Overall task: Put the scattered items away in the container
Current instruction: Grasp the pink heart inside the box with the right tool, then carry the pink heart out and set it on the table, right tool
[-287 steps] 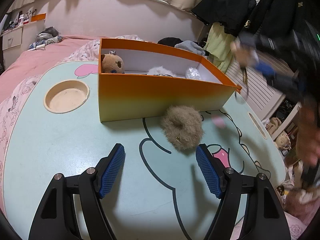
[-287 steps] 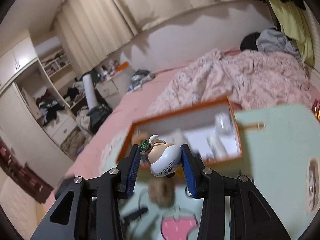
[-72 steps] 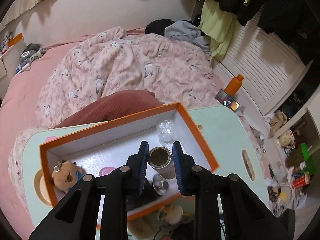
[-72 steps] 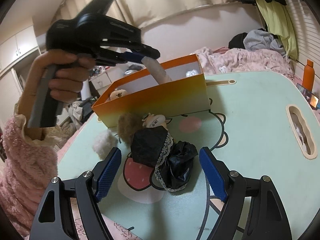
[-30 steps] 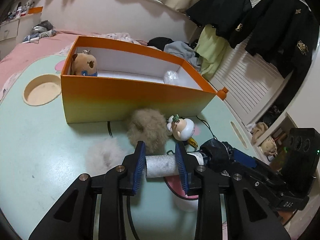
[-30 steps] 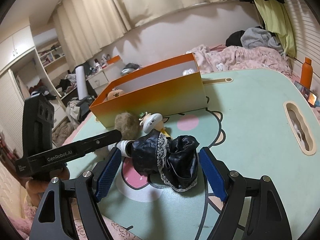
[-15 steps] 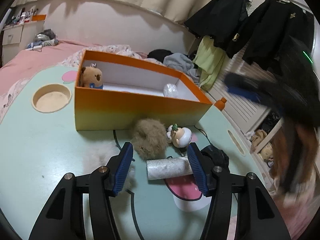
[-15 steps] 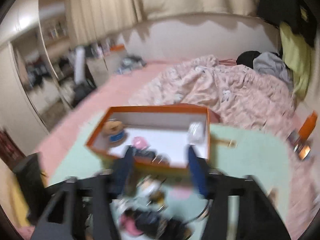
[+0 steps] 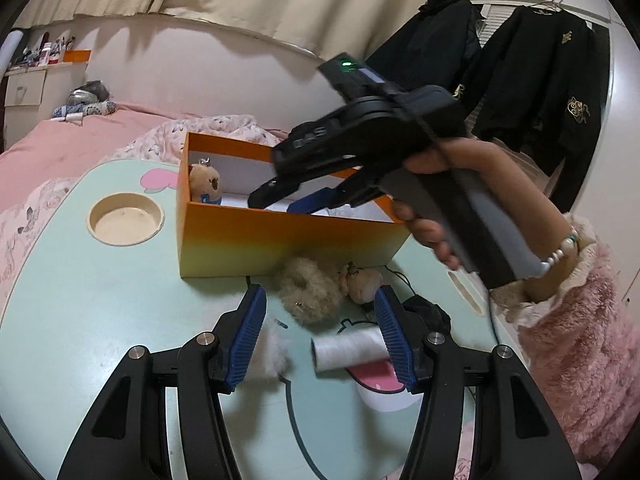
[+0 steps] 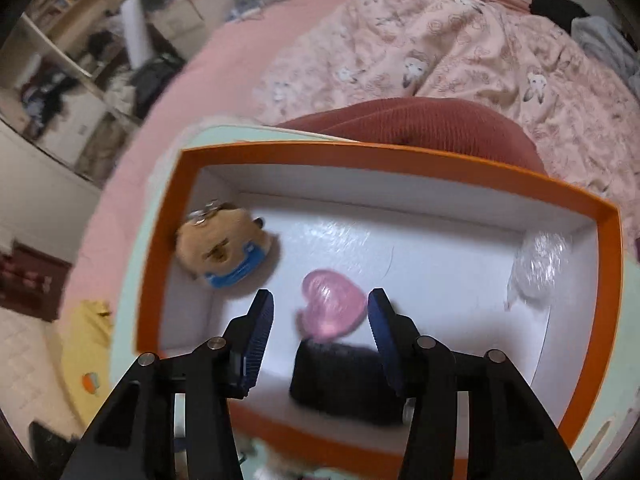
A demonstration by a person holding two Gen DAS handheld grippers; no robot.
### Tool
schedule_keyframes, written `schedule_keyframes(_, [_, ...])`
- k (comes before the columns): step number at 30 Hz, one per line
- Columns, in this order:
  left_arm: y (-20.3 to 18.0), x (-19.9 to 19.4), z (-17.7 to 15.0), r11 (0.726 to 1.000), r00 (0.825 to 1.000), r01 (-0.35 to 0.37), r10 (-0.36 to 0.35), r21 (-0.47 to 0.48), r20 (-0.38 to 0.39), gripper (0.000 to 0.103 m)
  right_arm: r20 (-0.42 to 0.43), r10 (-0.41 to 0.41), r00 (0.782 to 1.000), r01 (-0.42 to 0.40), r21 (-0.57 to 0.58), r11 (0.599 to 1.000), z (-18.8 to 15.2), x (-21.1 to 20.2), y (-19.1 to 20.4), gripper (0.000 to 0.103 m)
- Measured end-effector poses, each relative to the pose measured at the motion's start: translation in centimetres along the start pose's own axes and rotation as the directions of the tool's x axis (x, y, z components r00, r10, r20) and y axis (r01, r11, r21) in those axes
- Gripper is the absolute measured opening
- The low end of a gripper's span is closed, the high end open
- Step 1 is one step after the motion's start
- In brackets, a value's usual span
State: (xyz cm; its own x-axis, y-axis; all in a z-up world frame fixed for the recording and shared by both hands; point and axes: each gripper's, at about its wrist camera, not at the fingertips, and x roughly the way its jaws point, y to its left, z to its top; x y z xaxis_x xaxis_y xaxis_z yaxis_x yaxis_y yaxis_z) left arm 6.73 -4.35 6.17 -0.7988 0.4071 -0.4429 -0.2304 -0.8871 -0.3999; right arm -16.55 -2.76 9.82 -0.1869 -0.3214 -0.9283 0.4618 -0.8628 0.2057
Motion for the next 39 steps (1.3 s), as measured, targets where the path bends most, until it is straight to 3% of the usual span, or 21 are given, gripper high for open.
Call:
schedule_keyframes(1, [0.1, 0.0, -0.1, 1.0, 1.0, 0.001, -0.001, -0.003, 0.0, 0.057, -0.018, -0.043, 0.999, 0.042, -0.026, 0.999, 0.0, 0.6, 0.5, 0.048])
schedule_keyframes(3, [0.3, -0.1, -0.2, 1.0, 1.0, 0.004, -0.004, -0.005, 0.0, 0.057, -0.017, -0.113, 0.993, 0.112, -0.074, 0.991, 0.0, 1.1, 1.2, 0.036])
schedule_keyframes(5, [0.4, -0.1, -0.2, 1.0, 1.0, 0.004, -0.004, -0.007, 0.0, 0.057, -0.006, -0.13, 0.991, 0.129, -0.085, 0.988, -0.2, 1.1, 1.4, 0.036])
schedule_keyframes(8, [0.7, -0.2, -0.2, 1.0, 1.0, 0.007, -0.007, -0.015, -0.001, 0.057, 0.025, -0.092, 0.995, 0.093, -0.058, 0.994, -0.4, 0.4, 0.4, 0.036])
schedule_keyframes(11, [0.9, -0.3, -0.3, 1.0, 1.0, 0.004, -0.004, -0.024, -0.001, 0.057, 0.12, -0.025, 0.993, 0.028, -0.023, 0.999, -1.1, -2.4, -0.9, 0.036])
schedule_keyframes(14, [1.0, -0.3, -0.2, 1.0, 1.0, 0.011, -0.011, -0.028, -0.002, 0.057, 0.212, 0.043, 0.976, -0.039, -0.025, 0.999, -2.8, -6.3, -1.4, 0.036])
schedule_keyframes(17, [1.1, -0.7, -0.2, 0.999, 1.0, 0.026, -0.026, -0.034, 0.003, 0.057, 0.266, 0.118, 0.957, -0.101, -0.078, 0.992, -6.6, -10.1, -1.1, 0.036])
schedule_keyframes(20, [1.3, -1.3, 0.0, 0.998, 0.999, 0.039, -0.038, -0.041, 0.013, 0.057, 0.252, 0.143, 0.957, -0.114, -0.128, 0.985, -10.4, -11.0, -0.3, 0.036])
schedule_keyframes(25, [1.8, -2.5, 0.6, 0.998, 0.999, 0.032, -0.03, -0.055, 0.027, 0.057, 0.152, 0.151, 0.977, -0.128, -0.149, 0.981, -14.7, -7.8, 0.8, 0.036])
schedule_keyframes(33, [2.6, -3.4, 1.1, 0.997, 0.999, -0.002, 0.005, -0.076, 0.049, 0.063, 0.121, 0.105, 0.987, -0.087, -0.144, 0.986, -15.3, -4.0, 0.8, 0.036])
schedule_keyframes(39, [3.1, -3.5, 1.9, 0.996, 0.998, -0.023, 0.028, -0.088, 0.047, 0.063, 0.204, 0.134, 0.97, -0.109, -0.126, 0.986, -15.8, -5.2, 0.2, 0.037])
